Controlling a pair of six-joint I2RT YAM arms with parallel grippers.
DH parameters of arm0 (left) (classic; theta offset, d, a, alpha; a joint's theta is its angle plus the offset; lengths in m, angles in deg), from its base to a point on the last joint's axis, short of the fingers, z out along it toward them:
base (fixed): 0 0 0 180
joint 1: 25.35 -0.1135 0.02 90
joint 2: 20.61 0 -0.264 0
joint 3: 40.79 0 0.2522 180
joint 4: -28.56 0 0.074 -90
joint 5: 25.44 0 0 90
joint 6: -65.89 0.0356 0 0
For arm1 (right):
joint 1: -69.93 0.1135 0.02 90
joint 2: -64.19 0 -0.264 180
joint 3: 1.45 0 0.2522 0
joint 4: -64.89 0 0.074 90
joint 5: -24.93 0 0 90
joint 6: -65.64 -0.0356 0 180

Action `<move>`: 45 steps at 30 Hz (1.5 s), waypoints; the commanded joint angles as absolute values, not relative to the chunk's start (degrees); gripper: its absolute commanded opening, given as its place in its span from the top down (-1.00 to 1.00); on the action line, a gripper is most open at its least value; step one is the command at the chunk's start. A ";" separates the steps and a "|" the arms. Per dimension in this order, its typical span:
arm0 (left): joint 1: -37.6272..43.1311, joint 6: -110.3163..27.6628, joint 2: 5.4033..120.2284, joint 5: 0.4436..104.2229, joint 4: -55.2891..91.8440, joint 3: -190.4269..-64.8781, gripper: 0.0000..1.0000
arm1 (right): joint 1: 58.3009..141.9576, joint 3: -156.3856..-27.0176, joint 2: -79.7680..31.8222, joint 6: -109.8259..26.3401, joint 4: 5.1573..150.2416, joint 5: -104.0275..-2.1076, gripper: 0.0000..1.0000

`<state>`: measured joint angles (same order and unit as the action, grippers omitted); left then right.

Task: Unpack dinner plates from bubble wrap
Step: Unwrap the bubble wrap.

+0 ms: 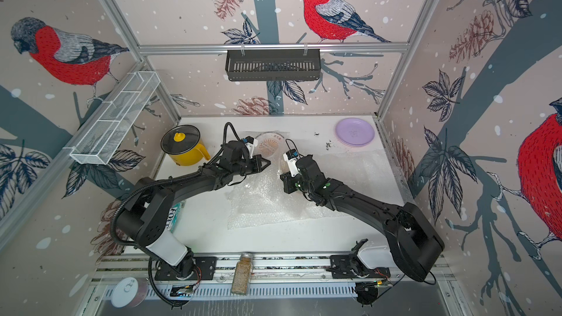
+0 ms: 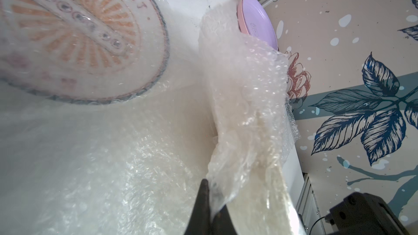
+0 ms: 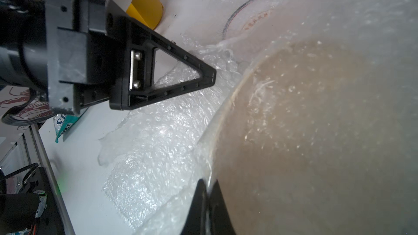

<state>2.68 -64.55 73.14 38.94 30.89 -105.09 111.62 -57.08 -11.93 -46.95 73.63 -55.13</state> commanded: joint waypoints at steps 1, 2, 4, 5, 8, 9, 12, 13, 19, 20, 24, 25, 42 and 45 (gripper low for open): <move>0.41 -68.31 72.80 37.87 37.53 -102.96 1.00 | 111.17 -56.61 -11.00 -47.53 76.67 -58.32 0.97; -0.13 -68.81 73.02 37.73 37.80 -102.43 1.00 | 110.91 -56.44 -10.73 -47.55 76.63 -58.30 0.97; -0.47 -68.85 73.46 37.46 38.18 -101.82 1.00 | 110.47 -56.11 -10.34 -47.74 76.41 -58.06 0.97; -0.47 -68.72 73.70 37.41 38.33 -101.62 1.00 | 110.36 -56.01 -10.19 -47.82 76.34 -58.04 0.98; -0.47 -68.17 74.68 37.84 38.30 -100.71 1.00 | 110.10 -55.62 -9.58 -47.91 76.06 -58.12 0.97; -0.47 -67.94 75.03 37.78 38.43 -100.39 1.00 | 110.01 -55.52 -9.44 -47.95 75.93 -57.95 0.97; -0.47 -67.46 74.45 38.57 38.76 -98.78 0.66 | 109.92 -55.44 -9.85 -48.07 75.50 -57.35 0.97; -0.47 -67.16 73.57 39.45 38.43 -98.18 0.50 | 109.92 -55.45 -10.13 -48.16 75.29 -57.09 0.98; 0.49 -64.13 64.35 48.51 31.32 -94.96 -0.39 | 110.38 -55.47 -12.10 -48.68 73.86 -55.61 0.97; 1.52 -63.44 62.76 48.79 30.93 -94.51 -0.47 | 110.67 -55.62 -12.42 -48.64 73.75 -55.50 0.97; 5.04 -60.50 62.50 42.48 30.14 -96.86 -0.59 | 111.56 -56.33 -14.24 -48.52 73.50 -55.49 0.97; 5.59 -60.04 63.44 40.59 29.81 -98.13 -0.59 | 111.81 -56.43 -14.52 -48.51 73.47 -55.55 0.97; 9.59 -58.13 81.27 34.00 25.59 -114.56 0.15 | 112.95 -56.87 -15.19 -47.75 73.55 -56.10 0.97; 9.76 -58.63 82.46 34.46 25.02 -115.75 0.42 | 113.42 -57.13 -15.30 -47.56 73.77 -56.54 0.97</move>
